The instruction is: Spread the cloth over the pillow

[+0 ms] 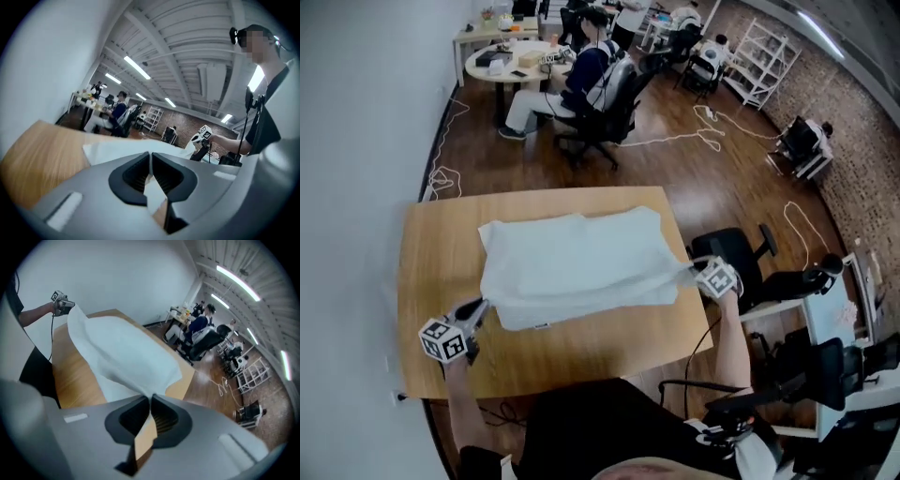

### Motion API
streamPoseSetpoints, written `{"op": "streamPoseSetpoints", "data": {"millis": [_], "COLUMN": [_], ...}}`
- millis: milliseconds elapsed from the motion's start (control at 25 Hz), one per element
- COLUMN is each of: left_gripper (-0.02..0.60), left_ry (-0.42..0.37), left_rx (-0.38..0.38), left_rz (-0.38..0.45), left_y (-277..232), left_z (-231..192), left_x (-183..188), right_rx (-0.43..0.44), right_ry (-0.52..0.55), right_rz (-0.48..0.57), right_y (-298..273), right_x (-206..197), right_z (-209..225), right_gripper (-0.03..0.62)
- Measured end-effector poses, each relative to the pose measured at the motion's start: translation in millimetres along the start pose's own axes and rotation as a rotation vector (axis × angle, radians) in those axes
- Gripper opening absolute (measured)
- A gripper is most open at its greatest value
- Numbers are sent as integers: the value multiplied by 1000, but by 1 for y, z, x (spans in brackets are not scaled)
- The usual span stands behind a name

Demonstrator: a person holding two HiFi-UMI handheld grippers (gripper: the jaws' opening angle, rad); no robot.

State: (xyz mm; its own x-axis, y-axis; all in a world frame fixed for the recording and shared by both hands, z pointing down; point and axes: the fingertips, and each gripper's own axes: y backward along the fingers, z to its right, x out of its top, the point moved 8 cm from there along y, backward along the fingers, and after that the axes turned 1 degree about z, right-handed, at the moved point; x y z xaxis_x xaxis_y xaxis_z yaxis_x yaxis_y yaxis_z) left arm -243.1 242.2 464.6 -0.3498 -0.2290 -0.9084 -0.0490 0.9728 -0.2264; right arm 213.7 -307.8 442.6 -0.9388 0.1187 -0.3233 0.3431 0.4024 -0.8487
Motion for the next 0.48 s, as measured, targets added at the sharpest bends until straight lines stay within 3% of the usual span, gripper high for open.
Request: {"op": "streamPoseSetpoints", "data": {"millis": [160, 240, 360, 440, 480], "left_gripper": [25, 25, 25, 25, 25], "left_ry": [-197, -275, -309, -248, -184], "left_rx": [-69, -70, -59, -33, -7], "left_rz": [185, 187, 157, 100, 41], "left_y": [-24, -6, 43, 62, 66], "left_z": [2, 22, 61, 74, 74], "left_x": [149, 179, 172, 132, 97], "right_rx": [-21, -54, -115, -85, -30], "right_ry": [-12, 8, 29, -2, -41], "right_rz": [199, 296, 307, 235, 185], "right_y": [57, 116, 189, 198, 183], "right_x": [98, 123, 97, 55, 29], "right_z": [89, 87, 47, 4, -23], "right_gripper": [12, 12, 12, 12, 12]}}
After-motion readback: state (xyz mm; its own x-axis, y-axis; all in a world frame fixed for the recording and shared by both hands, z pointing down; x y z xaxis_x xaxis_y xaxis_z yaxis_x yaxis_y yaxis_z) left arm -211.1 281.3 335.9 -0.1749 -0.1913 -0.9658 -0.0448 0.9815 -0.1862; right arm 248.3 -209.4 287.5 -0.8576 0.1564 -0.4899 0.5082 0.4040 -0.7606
